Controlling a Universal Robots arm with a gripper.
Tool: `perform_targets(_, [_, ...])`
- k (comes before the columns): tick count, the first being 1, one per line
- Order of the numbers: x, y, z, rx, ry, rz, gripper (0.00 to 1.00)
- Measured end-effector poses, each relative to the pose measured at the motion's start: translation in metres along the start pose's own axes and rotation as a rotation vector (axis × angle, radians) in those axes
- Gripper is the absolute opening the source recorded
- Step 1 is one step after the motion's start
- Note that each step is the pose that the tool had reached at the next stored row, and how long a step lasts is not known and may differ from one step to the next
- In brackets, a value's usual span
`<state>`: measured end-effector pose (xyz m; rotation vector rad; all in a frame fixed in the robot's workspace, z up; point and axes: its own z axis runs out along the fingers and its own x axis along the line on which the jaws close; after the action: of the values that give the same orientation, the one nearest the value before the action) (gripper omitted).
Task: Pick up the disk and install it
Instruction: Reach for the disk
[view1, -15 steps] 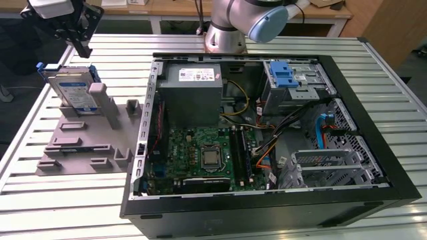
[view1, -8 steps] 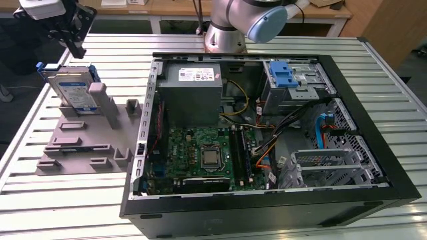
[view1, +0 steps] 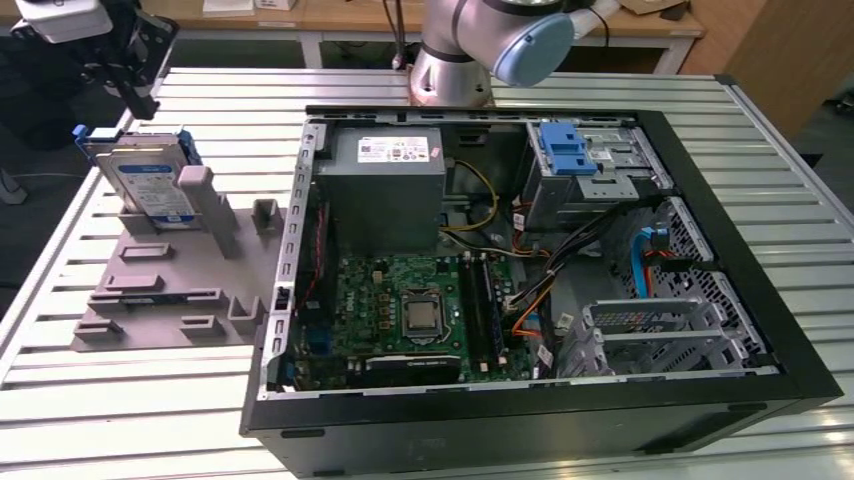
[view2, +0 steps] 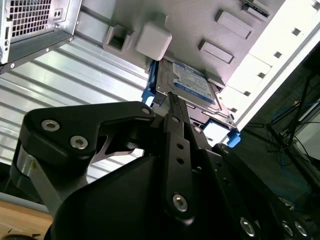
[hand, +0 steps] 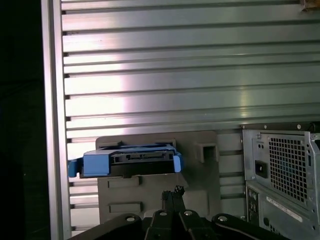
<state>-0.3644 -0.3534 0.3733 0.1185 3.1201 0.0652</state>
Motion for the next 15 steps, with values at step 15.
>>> perform_targets(15, [0.0105,0.001,0.0016,0.0004,0.0027,0.0,0.11])
